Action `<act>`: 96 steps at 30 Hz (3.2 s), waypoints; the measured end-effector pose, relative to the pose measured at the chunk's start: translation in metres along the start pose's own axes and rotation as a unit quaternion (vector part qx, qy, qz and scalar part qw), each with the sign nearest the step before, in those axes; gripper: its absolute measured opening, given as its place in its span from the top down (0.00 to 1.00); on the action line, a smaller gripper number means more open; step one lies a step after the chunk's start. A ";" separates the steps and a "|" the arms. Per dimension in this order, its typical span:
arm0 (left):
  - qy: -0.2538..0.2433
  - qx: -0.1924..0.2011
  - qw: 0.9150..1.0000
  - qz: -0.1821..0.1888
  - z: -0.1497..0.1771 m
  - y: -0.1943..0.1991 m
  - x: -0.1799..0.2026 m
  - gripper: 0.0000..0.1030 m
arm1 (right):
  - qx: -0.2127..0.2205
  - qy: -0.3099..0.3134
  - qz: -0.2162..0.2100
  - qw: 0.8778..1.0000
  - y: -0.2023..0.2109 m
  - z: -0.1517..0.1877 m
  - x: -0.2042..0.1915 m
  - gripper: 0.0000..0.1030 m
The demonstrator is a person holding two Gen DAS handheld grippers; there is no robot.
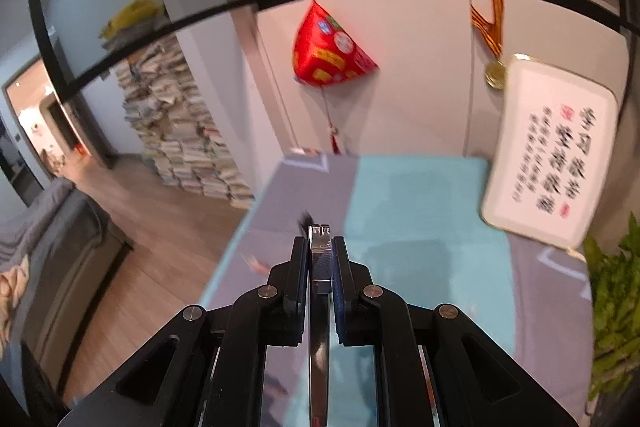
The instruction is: Organize stationery
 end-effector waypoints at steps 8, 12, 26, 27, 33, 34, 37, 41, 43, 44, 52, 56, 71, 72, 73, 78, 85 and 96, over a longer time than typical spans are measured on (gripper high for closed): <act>0.011 0.002 1.000 -0.008 0.002 0.004 -0.017 0.92 | 0.035 0.005 0.003 0.999 -0.043 -0.020 -0.023 0.89; 0.017 0.002 1.000 -0.011 0.002 0.003 -0.024 0.92 | 0.042 -0.002 0.006 0.999 -0.062 -0.023 -0.018 0.88; 0.025 0.002 1.000 -0.005 -0.002 -0.007 -0.032 0.92 | 0.035 -0.001 0.021 0.999 -0.091 -0.006 0.012 0.89; 0.025 0.001 1.000 -0.004 -0.002 -0.007 -0.032 0.92 | 0.033 0.001 0.021 0.999 -0.091 -0.004 0.013 0.89; 0.024 -0.002 1.000 -0.001 -0.003 -0.009 -0.028 0.92 | 0.016 0.008 0.018 1.000 -0.082 0.011 0.020 0.88; 0.023 -0.002 1.000 -0.001 -0.003 -0.008 -0.027 0.92 | 0.013 0.011 0.019 1.000 -0.081 0.014 0.020 0.88; 0.023 -0.001 1.000 0.000 -0.004 -0.007 -0.025 0.92 | 0.005 0.016 0.023 1.000 -0.078 0.021 0.024 0.88; 0.020 0.002 1.000 -0.001 -0.006 -0.004 -0.022 0.92 | -0.005 0.016 0.026 1.000 -0.076 0.028 0.028 0.88; 0.018 0.003 1.000 -0.002 -0.008 -0.002 -0.020 0.92 | -0.010 0.017 0.027 0.999 -0.075 0.031 0.030 0.88; 0.017 0.003 1.000 -0.003 -0.008 -0.001 -0.019 0.92 | -0.013 0.016 0.026 0.999 -0.075 0.032 0.030 0.88; 0.012 0.006 1.000 -0.006 -0.013 0.003 -0.014 0.92 | -0.043 -0.005 -0.002 0.999 -0.061 0.038 0.038 0.88; 0.004 0.013 1.000 -0.009 -0.020 0.009 -0.010 0.92 | -0.036 -0.018 -0.007 0.999 -0.041 0.041 0.050 0.88; -0.046 0.069 0.996 -0.032 -0.105 0.020 0.012 0.92 | 0.000 -0.074 0.039 0.997 0.036 0.067 0.153 0.88; -0.046 0.063 0.996 -0.039 -0.106 0.016 0.013 0.92 | 0.001 -0.083 0.038 0.996 0.040 0.070 0.160 0.88; -0.045 0.059 0.996 -0.044 -0.104 0.015 0.012 0.92 | 0.000 -0.091 0.037 0.995 0.042 0.072 0.165 0.88; -0.001 0.039 0.998 -0.050 -0.064 0.008 -0.005 0.86 | -0.005 -0.105 0.043 0.994 0.048 0.081 0.186 0.88; 0.100 -0.078 0.988 -0.088 0.007 -0.030 -0.062 0.74 | -0.036 -0.128 0.040 0.990 0.028 0.087 0.195 0.88; 0.220 -0.221 0.940 -0.141 0.041 -0.121 -0.112 0.67 | -0.041 -0.092 0.053 0.993 0.022 0.099 0.178 0.88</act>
Point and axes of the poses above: each gripper's, at about its wrist camera, not at the fingertips, and y roughly against the way its jaws point, x to its right, z to its underside, the point moved 6 cm from there along -y, roughly the way its jaws point, and after that the axes turned 14 degrees about -y, right-handed, at the moved point
